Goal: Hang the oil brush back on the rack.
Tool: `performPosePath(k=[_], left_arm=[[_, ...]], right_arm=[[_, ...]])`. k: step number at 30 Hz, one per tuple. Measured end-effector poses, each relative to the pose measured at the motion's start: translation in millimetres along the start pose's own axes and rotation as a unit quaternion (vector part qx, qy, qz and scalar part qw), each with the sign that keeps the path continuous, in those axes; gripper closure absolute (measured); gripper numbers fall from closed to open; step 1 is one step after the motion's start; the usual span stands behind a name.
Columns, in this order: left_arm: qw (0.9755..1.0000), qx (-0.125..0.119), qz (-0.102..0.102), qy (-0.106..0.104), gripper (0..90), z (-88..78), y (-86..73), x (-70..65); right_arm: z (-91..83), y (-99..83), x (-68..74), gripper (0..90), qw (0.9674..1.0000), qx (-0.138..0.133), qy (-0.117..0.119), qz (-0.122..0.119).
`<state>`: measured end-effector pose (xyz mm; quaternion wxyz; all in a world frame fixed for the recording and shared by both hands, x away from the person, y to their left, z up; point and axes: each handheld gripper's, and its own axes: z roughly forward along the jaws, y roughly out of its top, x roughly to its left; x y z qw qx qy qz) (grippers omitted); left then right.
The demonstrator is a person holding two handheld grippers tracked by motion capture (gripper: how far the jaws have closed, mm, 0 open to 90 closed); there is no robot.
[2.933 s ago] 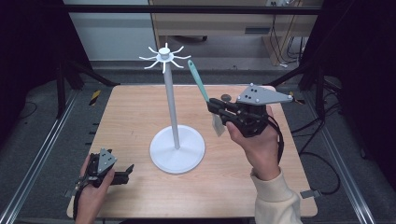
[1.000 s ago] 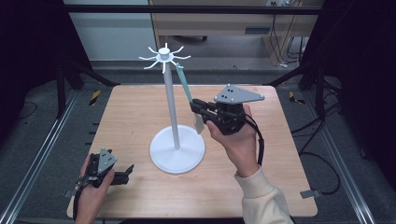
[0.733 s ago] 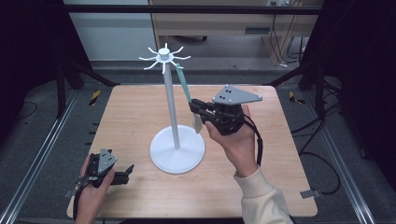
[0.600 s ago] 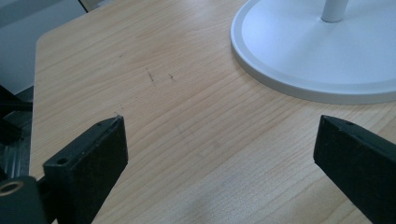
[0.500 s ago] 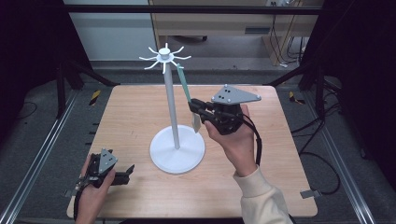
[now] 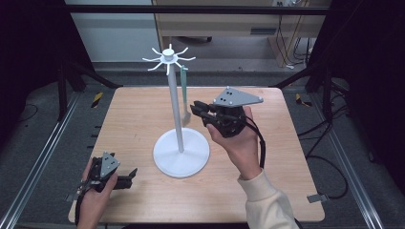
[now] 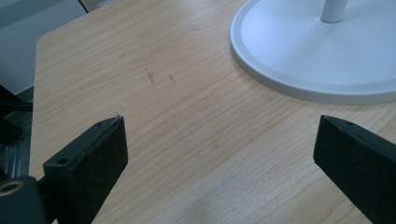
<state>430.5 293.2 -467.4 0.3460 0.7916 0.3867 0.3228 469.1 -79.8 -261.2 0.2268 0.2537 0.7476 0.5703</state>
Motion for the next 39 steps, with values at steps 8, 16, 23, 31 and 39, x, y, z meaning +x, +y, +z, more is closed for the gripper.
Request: performPosePath(k=[8, 16, 23, 31, 39], left_arm=[[1.0, -0.002, -0.003, 0.001, 2.6, -0.4, -0.4, 1.1], [1.0, -0.001, -0.002, -0.001, 2.6, -0.5, -0.3, 1.0], [1.0, -0.002, -0.002, -0.001, 2.6, -0.1, -0.3, 1.1], [1.0, -0.003, -0.003, 0.001, 2.6, -1.5, -0.5, 2.0], [1.0, -0.004, -0.005, 0.004, 2.6, -2.1, -0.7, 2.4]], right_arm=[[-6.8, 0.5, -2.7, 61.4, 0.9997, 0.002, -0.023, 0.003], [-6.9, -0.2, -5.0, 40.4, 0.998, 0.025, -0.058, 0.004], [-8.2, -3.2, -14.0, 21.8, 0.9957, 0.033, -0.086, 0.002], [-20.4, -9.6, -33.7, 10.4, 0.9945, 0.023, -0.102, 0.008], [-37.2, -14.4, -52.6, 8.5, 0.9929, 0.016, -0.116, 0.02]])
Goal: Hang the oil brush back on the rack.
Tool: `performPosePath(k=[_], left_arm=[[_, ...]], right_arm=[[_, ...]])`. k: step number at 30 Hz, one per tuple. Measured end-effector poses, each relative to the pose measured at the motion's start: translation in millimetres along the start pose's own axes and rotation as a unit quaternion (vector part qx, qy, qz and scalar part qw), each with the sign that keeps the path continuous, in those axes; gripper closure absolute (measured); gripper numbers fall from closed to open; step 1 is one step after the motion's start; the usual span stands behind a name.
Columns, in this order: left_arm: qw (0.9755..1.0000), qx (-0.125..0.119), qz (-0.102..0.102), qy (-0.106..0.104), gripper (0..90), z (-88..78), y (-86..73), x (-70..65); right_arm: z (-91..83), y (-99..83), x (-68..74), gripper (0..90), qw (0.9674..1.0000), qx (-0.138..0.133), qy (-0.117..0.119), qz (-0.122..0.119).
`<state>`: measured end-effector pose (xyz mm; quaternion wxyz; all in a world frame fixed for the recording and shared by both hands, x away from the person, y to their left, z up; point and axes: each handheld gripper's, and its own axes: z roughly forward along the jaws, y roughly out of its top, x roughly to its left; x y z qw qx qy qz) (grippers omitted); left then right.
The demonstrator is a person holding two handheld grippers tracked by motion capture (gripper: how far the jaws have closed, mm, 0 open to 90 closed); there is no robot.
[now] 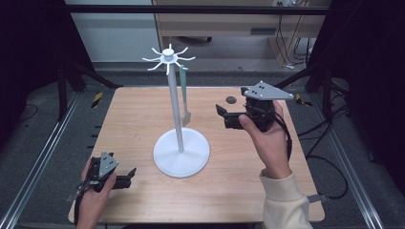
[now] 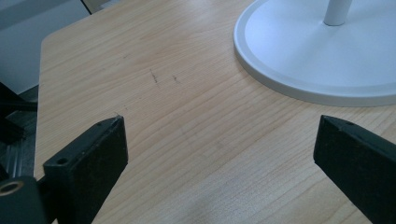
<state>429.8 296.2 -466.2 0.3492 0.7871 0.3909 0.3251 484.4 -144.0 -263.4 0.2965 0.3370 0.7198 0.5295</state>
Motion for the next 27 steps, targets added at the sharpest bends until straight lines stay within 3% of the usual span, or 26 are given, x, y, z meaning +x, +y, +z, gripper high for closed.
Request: performPosePath(k=[15, 27], left_arm=[[0.9999, -0.006, -0.008, 0.009, 2.4, -1.7, -0.3, 2.8], [0.9999, -0.008, -0.005, 0.008, 2.4, -1.6, 0.5, 1.8]], right_arm=[[-2.9, -28.4, -46.6, 10.9, 0.9966, 0.032, -0.069, 0.032], [-2.7, -55.1, -77.3, 11.7, 0.9918, 0.055, -0.096, 0.063]])
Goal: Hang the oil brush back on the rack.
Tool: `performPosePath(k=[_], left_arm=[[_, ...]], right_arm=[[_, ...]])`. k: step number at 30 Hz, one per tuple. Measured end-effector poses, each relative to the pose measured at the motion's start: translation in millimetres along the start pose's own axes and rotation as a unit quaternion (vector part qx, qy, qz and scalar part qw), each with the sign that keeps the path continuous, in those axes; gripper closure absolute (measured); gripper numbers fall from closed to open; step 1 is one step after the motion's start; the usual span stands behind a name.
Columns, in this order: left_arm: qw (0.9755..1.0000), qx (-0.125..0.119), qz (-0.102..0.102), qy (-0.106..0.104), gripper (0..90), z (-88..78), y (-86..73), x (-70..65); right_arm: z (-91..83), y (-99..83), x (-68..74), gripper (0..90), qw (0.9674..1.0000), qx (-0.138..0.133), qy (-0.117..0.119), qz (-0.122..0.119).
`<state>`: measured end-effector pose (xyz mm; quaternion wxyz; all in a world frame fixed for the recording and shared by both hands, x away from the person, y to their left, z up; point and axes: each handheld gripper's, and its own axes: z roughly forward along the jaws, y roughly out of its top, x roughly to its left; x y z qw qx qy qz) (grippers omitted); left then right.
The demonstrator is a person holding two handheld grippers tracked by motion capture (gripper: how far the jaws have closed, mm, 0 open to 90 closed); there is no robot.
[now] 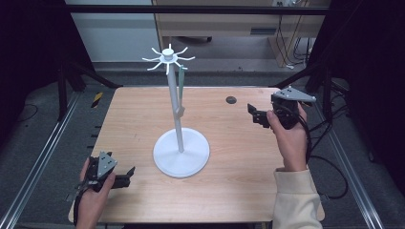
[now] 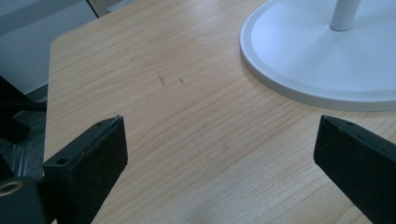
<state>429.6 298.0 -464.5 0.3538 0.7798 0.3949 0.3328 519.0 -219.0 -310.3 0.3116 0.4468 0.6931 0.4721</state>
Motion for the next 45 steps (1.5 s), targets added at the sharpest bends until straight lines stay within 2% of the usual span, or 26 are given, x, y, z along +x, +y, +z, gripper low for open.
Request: performPosePath(k=[9, 20, 23, 34, 35, 39, 41, 45], left_arm=[[1.0, 0.005, 0.0, -0.001, 2.5, 0.9, -0.3, -0.8], [1.0, 0.006, 0.002, 0.0, 2.5, 1.2, -0.6, -0.7], [1.0, 0.006, 0.001, 0.002, 2.5, 0.8, -0.7, -0.6], [0.9999, 0.013, 0.005, 0.002, 2.6, 2.6, -0.9, -1.5], [0.9999, 0.013, 0.006, 0.003, 2.6, 2.7, -0.9, -1.7], [0.9998, 0.017, 0.005, 0.0, 2.6, 3.3, -1.1, -1.6], [0.9998, 0.019, 0.006, 0.0, 2.6, 4.0, -1.3, -1.8], [0.9997, 0.022, 0.006, 0.001, 2.6, 4.8, -1.6, -2.3]], right_arm=[[8.8, -17.8, -12.1, 11.9, 0.9996, 0.022, -0.012, 0.009], [28.5, -46.1, -16.8, 11.4, 0.9985, 0.052, -0.019, -0.002], [34.0, -55.2, -15.1, 11.3, 0.9979, 0.062, -0.02, -0.003], [57.0, -84.3, -7.8, 11.8, 0.9957, 0.092, 0.0, -0.01], [60.0, -88.0, -6.2, 11.9, 0.9952, 0.097, 0.005, -0.006], [70.5, -98.7, -0.7, 11.9, 0.9929, 0.117, 0.017, -0.012], [75.7, -105.3, 3.7, 12.8, 0.9934, 0.112, 0.021, -0.011], [85.3, -114.9, 10.2, 13.0, 0.99, 0.137, 0.03, -0.015]])
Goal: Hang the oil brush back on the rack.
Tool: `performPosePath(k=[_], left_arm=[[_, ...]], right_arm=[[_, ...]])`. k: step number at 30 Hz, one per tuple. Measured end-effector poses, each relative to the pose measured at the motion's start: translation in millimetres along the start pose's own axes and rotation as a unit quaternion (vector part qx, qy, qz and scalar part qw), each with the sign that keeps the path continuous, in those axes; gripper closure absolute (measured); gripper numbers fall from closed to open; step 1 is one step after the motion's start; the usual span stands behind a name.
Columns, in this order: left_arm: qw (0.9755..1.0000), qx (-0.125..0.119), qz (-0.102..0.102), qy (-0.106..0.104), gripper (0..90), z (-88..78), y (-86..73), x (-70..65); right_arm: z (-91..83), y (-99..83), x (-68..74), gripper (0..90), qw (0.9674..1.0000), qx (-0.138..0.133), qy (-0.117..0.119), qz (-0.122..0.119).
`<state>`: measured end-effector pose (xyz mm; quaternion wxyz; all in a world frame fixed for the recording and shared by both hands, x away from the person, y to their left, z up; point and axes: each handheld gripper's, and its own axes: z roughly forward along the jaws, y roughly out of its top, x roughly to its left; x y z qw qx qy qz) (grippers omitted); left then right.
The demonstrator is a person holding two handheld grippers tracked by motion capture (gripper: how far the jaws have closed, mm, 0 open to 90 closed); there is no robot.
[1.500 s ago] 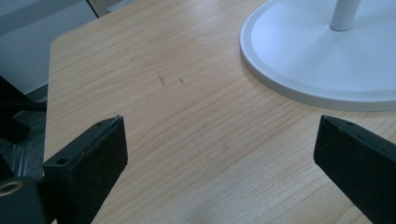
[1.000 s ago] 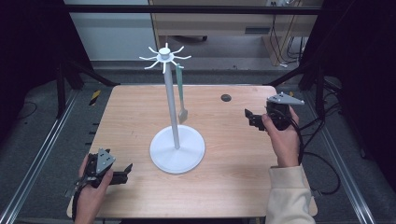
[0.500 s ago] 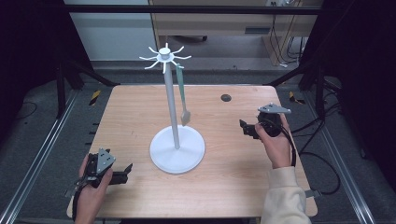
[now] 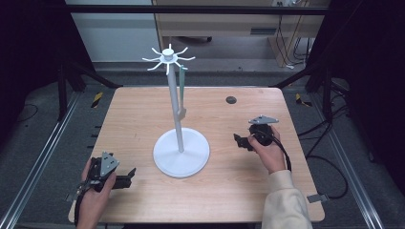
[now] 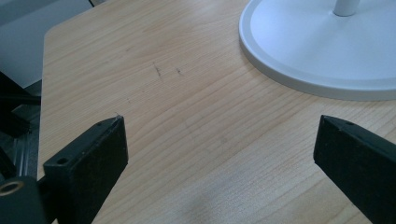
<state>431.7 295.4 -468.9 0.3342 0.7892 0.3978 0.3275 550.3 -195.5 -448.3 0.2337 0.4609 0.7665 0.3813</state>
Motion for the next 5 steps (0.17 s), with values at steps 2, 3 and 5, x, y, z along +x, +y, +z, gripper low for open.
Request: performPosePath(k=[2, 3, 5], left_arm=[[1.0, -0.001, -0.001, 0.0, 2.6, -0.1, -0.1, 0.2], [1.0, -0.001, 0.0, 0.0, 2.6, 0.1, -0.1, 0.2], [1.0, 0.0, 0.001, 0.0, 2.6, 0.3, -0.1, 0.2]], right_arm=[[5.6, -2.8, 2.8, 13.0, 0.9998, 0.016, 0.002, -0.009], [7.8, -3.6, 4.2, 13.0, 0.9997, 0.022, 0.003, -0.013], [11.0, -4.5, 6.4, 13.0, 0.9994, 0.028, 0.004, -0.02]])
